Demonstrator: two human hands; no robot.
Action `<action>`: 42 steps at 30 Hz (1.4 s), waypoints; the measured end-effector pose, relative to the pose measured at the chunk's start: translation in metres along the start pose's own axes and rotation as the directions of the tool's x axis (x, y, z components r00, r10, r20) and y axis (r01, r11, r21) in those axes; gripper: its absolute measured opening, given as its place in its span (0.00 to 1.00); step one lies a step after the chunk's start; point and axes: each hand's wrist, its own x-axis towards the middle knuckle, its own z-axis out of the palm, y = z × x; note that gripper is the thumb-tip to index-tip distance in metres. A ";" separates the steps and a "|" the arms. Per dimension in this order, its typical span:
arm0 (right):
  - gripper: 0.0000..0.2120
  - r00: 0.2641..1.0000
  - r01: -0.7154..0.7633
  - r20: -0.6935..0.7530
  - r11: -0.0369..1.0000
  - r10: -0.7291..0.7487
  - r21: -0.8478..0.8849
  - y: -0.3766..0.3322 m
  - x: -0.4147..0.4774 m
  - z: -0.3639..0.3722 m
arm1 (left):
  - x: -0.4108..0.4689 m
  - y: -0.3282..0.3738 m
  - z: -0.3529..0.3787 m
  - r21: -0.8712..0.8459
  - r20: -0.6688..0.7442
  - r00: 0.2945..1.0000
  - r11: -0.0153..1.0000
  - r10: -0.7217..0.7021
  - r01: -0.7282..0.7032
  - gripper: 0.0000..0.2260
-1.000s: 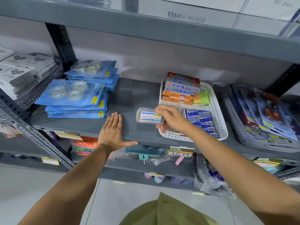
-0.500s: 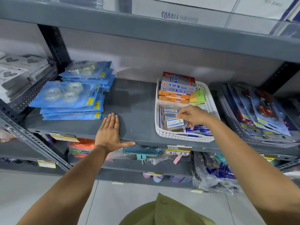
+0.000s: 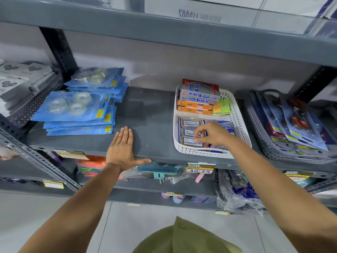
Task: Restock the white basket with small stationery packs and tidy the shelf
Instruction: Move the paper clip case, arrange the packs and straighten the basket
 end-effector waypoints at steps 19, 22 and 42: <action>0.13 0.961 0.272 0.106 0.791 -0.256 -0.548 -0.029 0.005 0.002 | -0.001 0.000 0.001 -0.020 -0.018 1.000 1.000 -0.002 0.002 0.62; 0.13 0.968 0.249 0.147 0.826 -0.202 -0.506 -0.031 0.010 -0.003 | -0.002 0.001 0.000 -0.018 -0.020 1.000 1.000 -0.002 0.001 0.62; 0.17 0.980 0.200 0.056 0.911 -0.193 -0.360 -0.010 0.017 0.010 | -0.001 0.002 -0.001 -0.024 -0.023 1.000 1.000 -0.005 0.004 0.62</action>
